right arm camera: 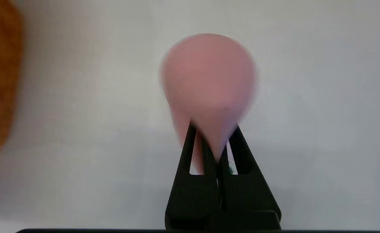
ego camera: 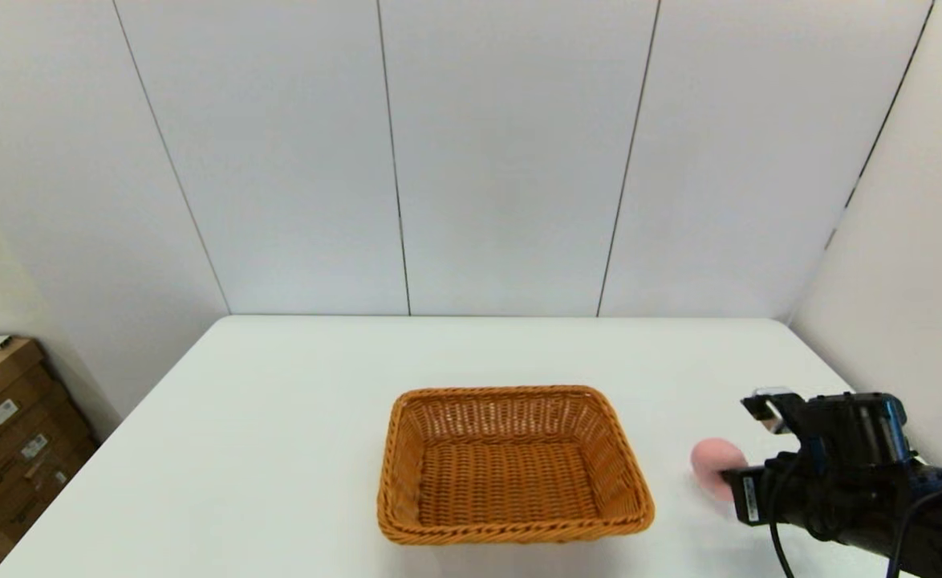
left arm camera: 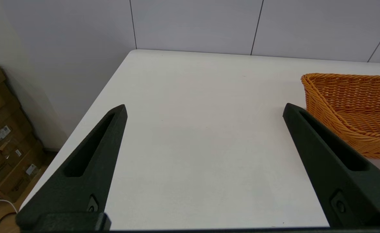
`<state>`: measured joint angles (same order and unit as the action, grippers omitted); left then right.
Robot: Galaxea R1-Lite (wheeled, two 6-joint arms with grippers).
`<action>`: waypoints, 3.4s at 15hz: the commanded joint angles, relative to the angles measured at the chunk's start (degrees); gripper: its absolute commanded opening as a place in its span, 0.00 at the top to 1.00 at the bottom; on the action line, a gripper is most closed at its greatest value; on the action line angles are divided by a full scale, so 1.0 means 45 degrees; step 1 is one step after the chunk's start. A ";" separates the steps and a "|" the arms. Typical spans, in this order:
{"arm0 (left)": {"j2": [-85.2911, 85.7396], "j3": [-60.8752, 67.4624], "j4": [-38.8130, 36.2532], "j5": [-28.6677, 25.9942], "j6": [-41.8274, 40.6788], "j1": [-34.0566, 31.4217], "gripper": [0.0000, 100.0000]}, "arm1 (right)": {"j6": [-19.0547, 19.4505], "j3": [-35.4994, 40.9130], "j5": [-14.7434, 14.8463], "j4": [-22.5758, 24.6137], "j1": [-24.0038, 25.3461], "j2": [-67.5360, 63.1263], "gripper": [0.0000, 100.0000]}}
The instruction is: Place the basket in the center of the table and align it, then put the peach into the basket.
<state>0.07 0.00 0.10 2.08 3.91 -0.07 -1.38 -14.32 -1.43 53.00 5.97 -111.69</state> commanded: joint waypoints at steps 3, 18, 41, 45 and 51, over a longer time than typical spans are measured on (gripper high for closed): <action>0.0003 0.0000 -0.0002 0.0006 0.0009 -0.0003 0.00 | -0.0788 -0.2168 0.0961 -0.1837 0.4180 0.4976 1.00; 0.0003 0.0000 -0.0022 0.0006 0.0185 -0.0003 0.00 | -0.1627 -0.6250 0.1469 -0.4357 0.8458 -0.0375 0.00; 0.0003 0.0000 -0.0022 0.0006 0.0185 -0.0003 0.00 | 0.2318 -0.0118 0.0590 -1.1857 -0.1171 2.2476 0.00; 0.0003 0.0000 -0.0022 0.0006 0.0185 -0.0003 0.00 | 0.2123 0.3027 0.0610 -1.1466 -0.1230 2.4801 0.00; 0.0003 0.0000 -0.0022 0.0006 0.0185 0.0016 0.00 | 0.0580 0.3164 0.0571 -1.1740 -0.1249 2.4820 0.00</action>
<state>0.07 0.00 0.00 2.11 4.71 -0.07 1.38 -0.30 1.15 0.27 0.40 -0.60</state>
